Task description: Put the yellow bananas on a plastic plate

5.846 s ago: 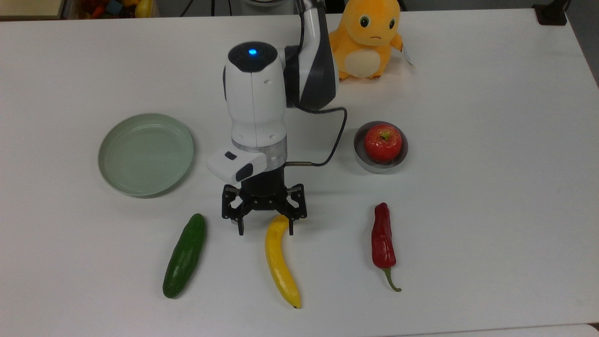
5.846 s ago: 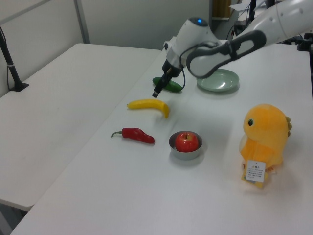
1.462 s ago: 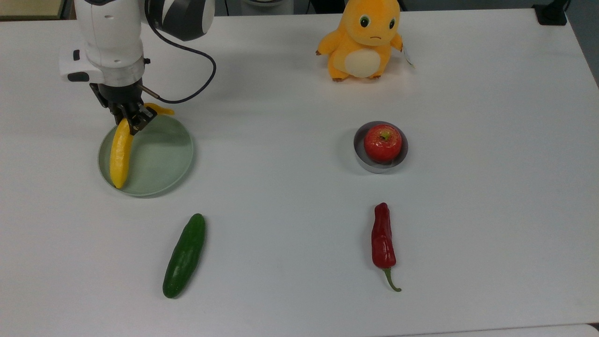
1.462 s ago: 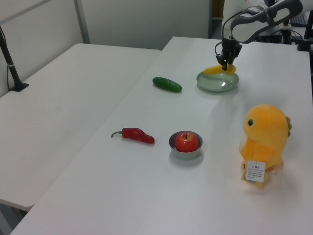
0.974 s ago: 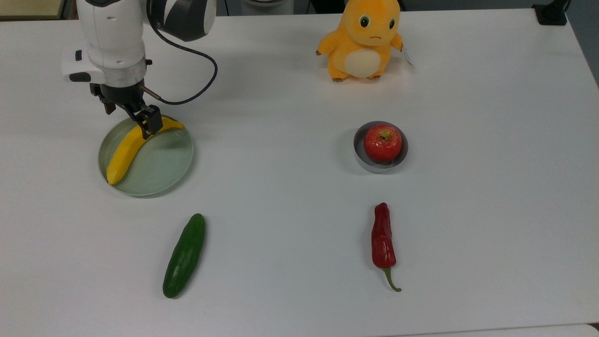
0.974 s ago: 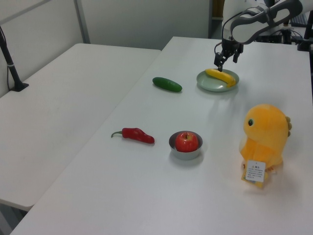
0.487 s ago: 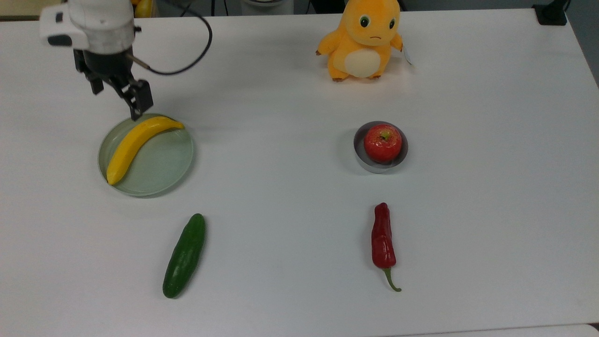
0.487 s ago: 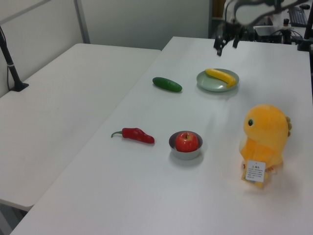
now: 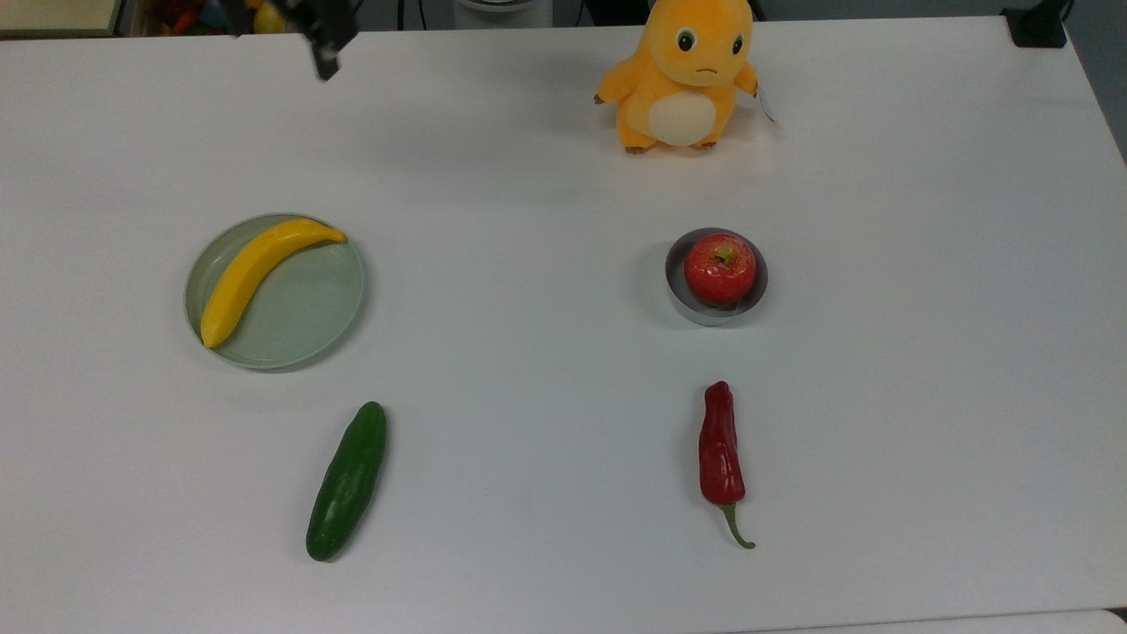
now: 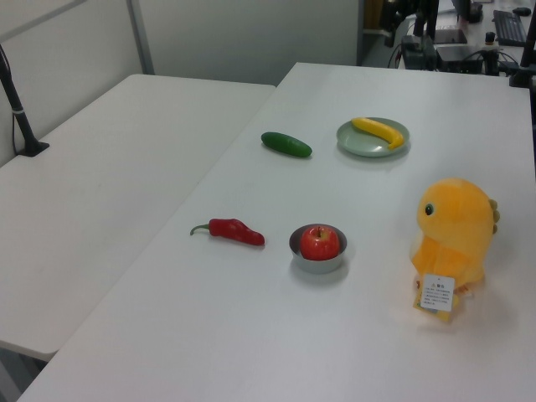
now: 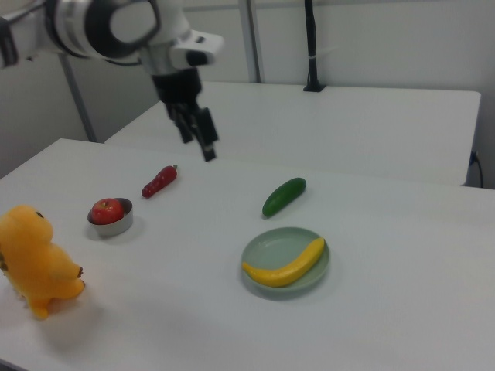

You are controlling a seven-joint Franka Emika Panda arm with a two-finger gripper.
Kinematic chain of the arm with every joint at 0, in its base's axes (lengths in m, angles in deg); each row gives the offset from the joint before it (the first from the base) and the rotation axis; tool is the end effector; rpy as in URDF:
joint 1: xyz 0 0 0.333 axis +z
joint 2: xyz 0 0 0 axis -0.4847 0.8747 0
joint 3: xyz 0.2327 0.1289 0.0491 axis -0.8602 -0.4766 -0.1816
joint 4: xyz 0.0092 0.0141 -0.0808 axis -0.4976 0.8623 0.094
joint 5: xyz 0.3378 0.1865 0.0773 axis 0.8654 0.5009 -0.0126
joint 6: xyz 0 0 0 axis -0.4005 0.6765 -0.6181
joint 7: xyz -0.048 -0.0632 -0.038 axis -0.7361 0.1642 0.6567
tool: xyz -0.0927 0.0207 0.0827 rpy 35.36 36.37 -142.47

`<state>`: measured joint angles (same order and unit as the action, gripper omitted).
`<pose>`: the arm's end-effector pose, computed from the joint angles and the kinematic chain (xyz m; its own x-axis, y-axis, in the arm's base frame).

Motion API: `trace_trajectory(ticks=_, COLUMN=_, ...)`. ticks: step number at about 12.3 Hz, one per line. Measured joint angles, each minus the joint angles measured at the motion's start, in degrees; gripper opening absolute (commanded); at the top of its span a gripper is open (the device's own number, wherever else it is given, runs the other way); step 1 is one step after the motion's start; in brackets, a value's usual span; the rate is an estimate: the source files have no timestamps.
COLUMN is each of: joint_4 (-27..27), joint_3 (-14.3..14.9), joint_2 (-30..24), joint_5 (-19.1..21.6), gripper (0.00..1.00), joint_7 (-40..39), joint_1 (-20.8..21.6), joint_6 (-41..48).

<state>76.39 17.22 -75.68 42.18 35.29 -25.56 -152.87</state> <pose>0.5809 -0.0843 0.5541 0.8897 -0.4440 0.1066 -0.4470 -0.8945 0.0044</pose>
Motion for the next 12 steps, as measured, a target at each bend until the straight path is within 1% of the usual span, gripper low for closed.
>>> trace_trajectory(ticks=2, joint_4=-0.7, joint_3=-3.5, joint_2=-2.3, joint_5=2.0, gripper=1.00, joint_7=0.1, joint_1=0.1, joint_6=5.6)
trace_trajectory(ticks=5, joint_4=-0.7, joint_3=-7.7, joint_2=-3.2, joint_5=4.3, gripper=1.00, joint_7=0.1, joint_1=0.2, joint_6=7.9)
trace_trajectory(ticks=6, joint_4=-0.6, joint_3=-8.3, joint_2=-3.2, joint_5=5.5, gripper=1.00, joint_7=-0.6, joint_1=0.3, joint_6=7.9)
trace_trajectory(ticks=8, joint_4=-0.6, joint_3=-9.1, joint_2=-3.2, joint_5=7.1, gripper=1.00, joint_7=-5.7, joint_1=0.4, joint_6=7.9)
trace_trajectory(ticks=10, joint_4=-0.4, joint_3=-9.6, joint_2=-3.2, joint_5=7.3, gripper=1.00, joint_7=-12.4, joint_1=0.8, joint_6=7.9)
trace_trajectory(ticks=12, joint_4=-0.1, joint_3=-9.6, joint_2=-3.2, joint_5=7.2, gripper=1.00, joint_7=-17.2, joint_1=2.0, joint_6=7.4)
